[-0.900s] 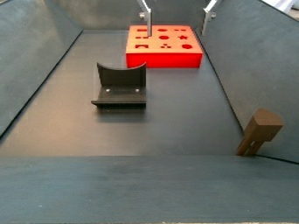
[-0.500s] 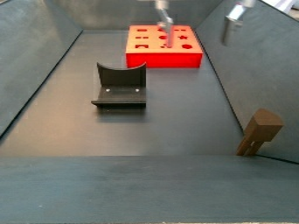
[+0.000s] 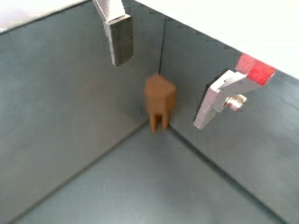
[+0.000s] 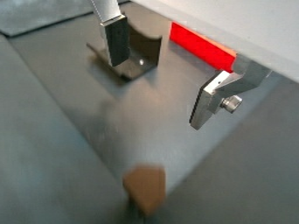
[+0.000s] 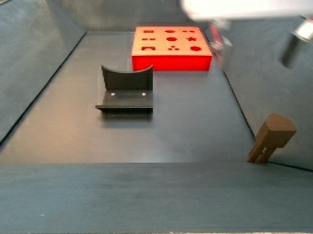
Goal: Pick up the 3 prong object. Move up. Move to above the board. Insert the 3 prong object.
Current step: Pick up the 3 prong object.
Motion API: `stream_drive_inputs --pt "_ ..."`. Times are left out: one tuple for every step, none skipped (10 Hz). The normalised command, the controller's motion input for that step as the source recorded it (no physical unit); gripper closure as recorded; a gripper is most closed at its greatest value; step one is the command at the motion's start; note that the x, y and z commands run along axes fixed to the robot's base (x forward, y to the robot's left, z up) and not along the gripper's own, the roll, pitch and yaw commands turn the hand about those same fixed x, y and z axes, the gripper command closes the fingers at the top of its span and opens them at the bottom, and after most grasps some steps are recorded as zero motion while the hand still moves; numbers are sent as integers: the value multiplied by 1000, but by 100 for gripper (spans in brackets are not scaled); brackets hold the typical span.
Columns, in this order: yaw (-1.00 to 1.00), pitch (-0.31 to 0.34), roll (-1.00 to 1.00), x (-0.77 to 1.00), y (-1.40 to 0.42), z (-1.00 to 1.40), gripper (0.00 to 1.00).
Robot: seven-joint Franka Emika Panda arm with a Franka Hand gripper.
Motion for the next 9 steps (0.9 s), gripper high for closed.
stream_drive_inputs --pt "-29 -67 -136 -1000 391 -217 0" --pt "-23 -87 -171 -1000 403 -183 0" --pt "-23 -106 -210 -849 429 -151 0" --pt "0 -24 -167 -260 491 -237 0" --pt "-46 -106 -114 0 289 -551 0" --pt "-57 -191 -127 0 146 -703 0" --pt "-83 -220 -109 -9 97 -703 0" --pt "-120 -279 -129 -31 69 -594 0" --pt "-160 -350 -159 0 74 -426 0"
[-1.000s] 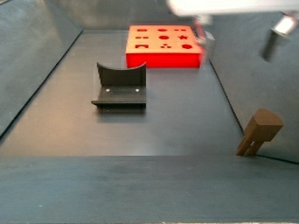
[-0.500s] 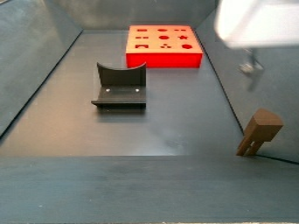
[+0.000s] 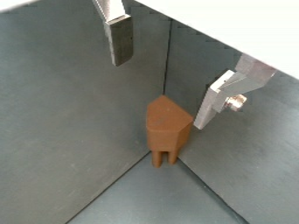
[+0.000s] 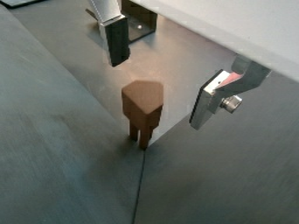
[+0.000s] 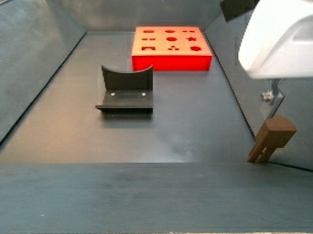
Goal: Pick up the 3 prong object. Move up. Move to above the board. Insert the 3 prong object.
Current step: Pick up the 3 prong object.
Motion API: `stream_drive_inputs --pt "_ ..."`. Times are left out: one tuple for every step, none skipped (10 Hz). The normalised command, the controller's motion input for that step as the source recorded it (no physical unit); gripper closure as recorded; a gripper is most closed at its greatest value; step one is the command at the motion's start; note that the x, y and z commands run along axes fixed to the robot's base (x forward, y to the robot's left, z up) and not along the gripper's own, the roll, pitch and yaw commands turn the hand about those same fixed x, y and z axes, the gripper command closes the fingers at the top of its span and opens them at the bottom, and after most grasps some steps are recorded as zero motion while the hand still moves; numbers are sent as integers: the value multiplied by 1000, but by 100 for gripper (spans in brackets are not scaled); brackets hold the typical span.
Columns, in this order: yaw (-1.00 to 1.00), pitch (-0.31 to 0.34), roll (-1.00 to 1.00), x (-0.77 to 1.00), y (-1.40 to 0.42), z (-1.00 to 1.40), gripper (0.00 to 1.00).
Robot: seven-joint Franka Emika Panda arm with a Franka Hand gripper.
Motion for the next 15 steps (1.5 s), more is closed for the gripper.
stream_drive_inputs --pt "-151 -354 -164 0 86 -414 0" --pt "-154 -371 -166 0 74 -391 0" --pt "-146 -359 -167 0 80 -400 0" --pt "-157 -309 -160 103 100 -463 0" --pt "-166 -219 -161 271 117 -569 0" --pt "-163 -159 -131 374 94 -689 0" --pt "-160 -137 -120 431 71 -740 0" --pt "-160 -124 -107 489 26 -783 0" --pt "-160 -114 -99 457 20 -809 0" --pt "-66 -91 -64 223 0 -937 0" --pt "0 0 0 43 0 -960 0" --pt "14 4 17 0 0 -1000 0" --pt "63 33 57 0 -11 -1000 0" --pt "94 27 47 0 -23 -1000 0" --pt "126 9 0 49 -43 -940 0"
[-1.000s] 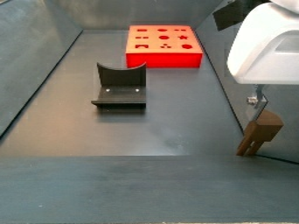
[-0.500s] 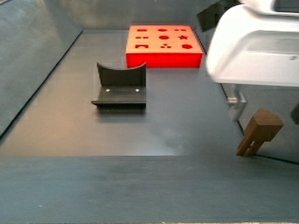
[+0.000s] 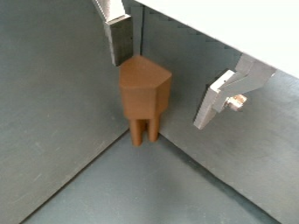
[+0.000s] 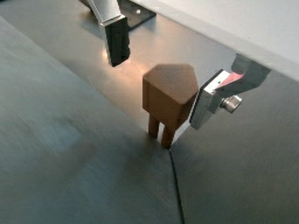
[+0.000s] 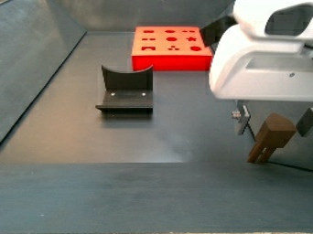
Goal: Pick up the 3 prong object. Move up. Move to above the board. Insert the 3 prong object.
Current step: Pick up the 3 prong object.
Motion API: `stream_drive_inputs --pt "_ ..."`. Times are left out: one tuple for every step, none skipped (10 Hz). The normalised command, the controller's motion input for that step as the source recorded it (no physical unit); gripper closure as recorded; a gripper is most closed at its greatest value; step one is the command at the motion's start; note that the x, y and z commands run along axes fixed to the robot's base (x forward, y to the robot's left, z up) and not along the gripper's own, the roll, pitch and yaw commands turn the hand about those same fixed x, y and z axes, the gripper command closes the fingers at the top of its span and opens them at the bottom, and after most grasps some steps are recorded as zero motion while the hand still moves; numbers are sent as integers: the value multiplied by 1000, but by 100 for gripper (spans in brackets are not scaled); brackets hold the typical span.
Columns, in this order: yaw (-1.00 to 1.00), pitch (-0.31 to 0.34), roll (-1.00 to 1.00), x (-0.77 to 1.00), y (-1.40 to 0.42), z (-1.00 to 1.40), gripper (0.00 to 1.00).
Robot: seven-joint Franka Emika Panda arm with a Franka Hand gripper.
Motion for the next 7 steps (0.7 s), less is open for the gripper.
stream_drive_inputs --pt "120 14 0 103 -26 -757 0" --pt "0 0 -66 0 0 -49 0" --pt "0 0 0 -29 0 0 0" --pt "-20 0 10 -11 0 0 0" --pt "0 0 0 0 0 0 0" --pt "0 0 0 0 0 0 100" --pt "0 0 0 0 0 0 100"
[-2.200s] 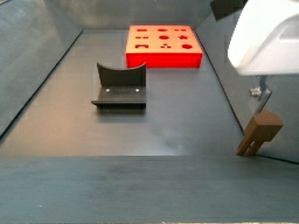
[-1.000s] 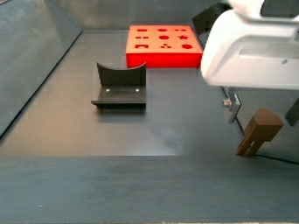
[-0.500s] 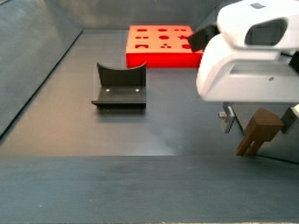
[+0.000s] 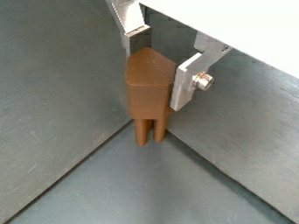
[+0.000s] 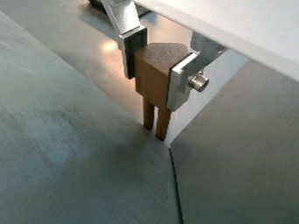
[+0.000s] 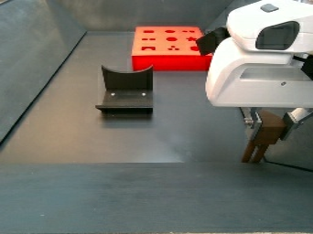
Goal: Pick up the 3 prong object. Move up. Move to above the board. Insert the 3 prong object.
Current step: Pick up the 3 prong object, then move up.
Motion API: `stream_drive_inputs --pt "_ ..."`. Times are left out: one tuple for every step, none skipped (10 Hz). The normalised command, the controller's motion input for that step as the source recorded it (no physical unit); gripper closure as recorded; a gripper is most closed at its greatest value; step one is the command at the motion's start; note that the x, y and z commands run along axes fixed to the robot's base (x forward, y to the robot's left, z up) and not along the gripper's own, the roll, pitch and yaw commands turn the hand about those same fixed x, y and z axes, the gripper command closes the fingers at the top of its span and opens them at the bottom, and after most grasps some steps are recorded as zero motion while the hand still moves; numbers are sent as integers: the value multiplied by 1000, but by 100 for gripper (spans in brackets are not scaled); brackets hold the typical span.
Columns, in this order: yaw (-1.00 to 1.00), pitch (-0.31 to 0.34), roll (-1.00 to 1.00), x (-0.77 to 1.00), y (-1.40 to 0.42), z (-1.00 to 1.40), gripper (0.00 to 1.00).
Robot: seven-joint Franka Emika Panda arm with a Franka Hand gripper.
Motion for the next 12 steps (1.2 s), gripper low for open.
stream_drive_inputs --pt "0 0 0 0 0 0 100" --pt "0 0 0 0 0 0 100" --pt "0 0 0 0 0 0 100" --pt "0 0 0 0 0 0 100" --pt "0 0 0 0 0 0 100" --pt "0 0 0 0 0 0 100" --pt "0 0 0 0 0 0 100" --pt "0 0 0 0 0 0 100" --pt "0 0 0 0 0 0 100" --pt "0 0 0 0 0 833 100" --pt "-7 58 -37 -36 -59 797 100" --pt "-6 104 -20 -54 -52 674 100"
